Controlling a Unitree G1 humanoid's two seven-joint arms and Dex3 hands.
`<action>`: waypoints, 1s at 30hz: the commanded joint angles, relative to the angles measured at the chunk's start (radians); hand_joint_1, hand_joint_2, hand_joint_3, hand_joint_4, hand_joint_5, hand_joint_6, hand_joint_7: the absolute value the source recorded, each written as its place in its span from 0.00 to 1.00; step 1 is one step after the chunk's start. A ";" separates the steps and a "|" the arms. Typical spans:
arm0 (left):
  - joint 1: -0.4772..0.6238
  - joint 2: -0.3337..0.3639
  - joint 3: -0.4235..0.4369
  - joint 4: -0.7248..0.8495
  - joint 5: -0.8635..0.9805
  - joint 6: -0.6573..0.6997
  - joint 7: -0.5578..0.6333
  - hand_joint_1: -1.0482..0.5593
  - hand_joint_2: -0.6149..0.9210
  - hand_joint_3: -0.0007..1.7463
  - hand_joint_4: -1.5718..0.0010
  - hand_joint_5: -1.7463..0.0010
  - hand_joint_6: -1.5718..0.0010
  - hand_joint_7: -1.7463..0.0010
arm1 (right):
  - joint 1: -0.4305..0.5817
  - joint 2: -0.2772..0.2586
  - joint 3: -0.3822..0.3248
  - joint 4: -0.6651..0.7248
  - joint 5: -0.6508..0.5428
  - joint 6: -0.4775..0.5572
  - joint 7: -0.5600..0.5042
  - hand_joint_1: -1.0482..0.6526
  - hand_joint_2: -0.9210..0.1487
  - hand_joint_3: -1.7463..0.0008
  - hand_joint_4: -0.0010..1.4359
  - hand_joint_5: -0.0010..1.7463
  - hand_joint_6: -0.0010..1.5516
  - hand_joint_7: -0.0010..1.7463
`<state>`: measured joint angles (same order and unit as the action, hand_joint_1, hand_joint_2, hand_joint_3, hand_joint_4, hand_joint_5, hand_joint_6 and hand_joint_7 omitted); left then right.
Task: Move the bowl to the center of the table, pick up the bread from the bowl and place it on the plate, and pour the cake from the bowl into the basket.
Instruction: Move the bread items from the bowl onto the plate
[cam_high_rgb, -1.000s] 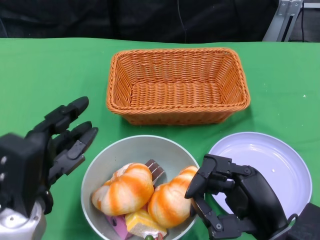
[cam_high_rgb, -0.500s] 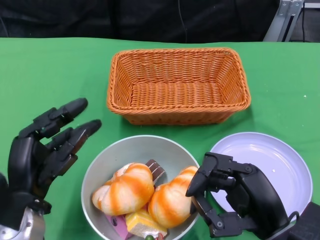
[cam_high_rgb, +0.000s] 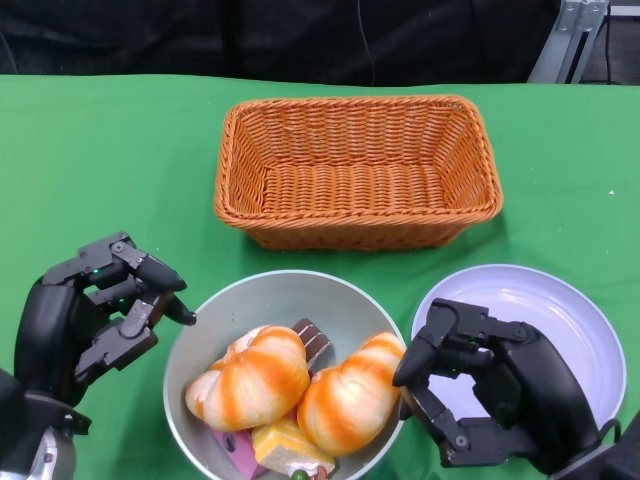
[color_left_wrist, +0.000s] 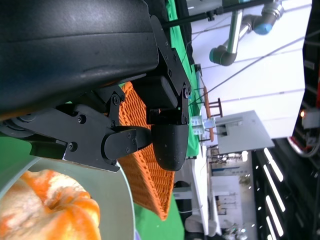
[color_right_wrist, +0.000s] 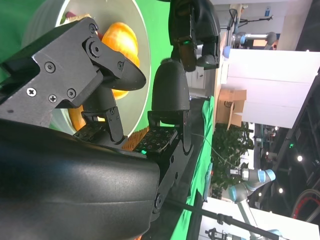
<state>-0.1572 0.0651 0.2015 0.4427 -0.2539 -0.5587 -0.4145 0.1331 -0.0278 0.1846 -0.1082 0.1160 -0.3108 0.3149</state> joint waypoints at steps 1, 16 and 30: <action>-0.015 0.018 0.003 0.017 0.014 -0.025 0.017 0.64 0.87 0.43 0.48 0.17 0.48 0.24 | 0.005 -0.014 -0.012 -0.017 0.009 0.001 0.002 0.54 0.38 0.41 0.54 0.85 0.52 0.70; -0.053 -0.034 0.012 0.072 0.008 -0.030 0.103 0.61 0.82 0.50 0.50 0.14 0.49 0.25 | -0.031 -0.071 -0.045 -0.107 -0.002 0.054 0.015 0.55 0.37 0.48 0.49 0.78 0.48 0.59; -0.053 -0.034 0.011 0.072 0.008 -0.031 0.105 0.61 0.80 0.53 0.50 0.14 0.49 0.25 | -0.030 -0.073 -0.044 -0.113 -0.002 0.063 0.013 0.54 0.37 0.48 0.49 0.78 0.49 0.57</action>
<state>-0.1980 0.0229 0.2052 0.5041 -0.2388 -0.5880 -0.3230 0.1065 -0.0908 0.1438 -0.2107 0.1127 -0.2513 0.3270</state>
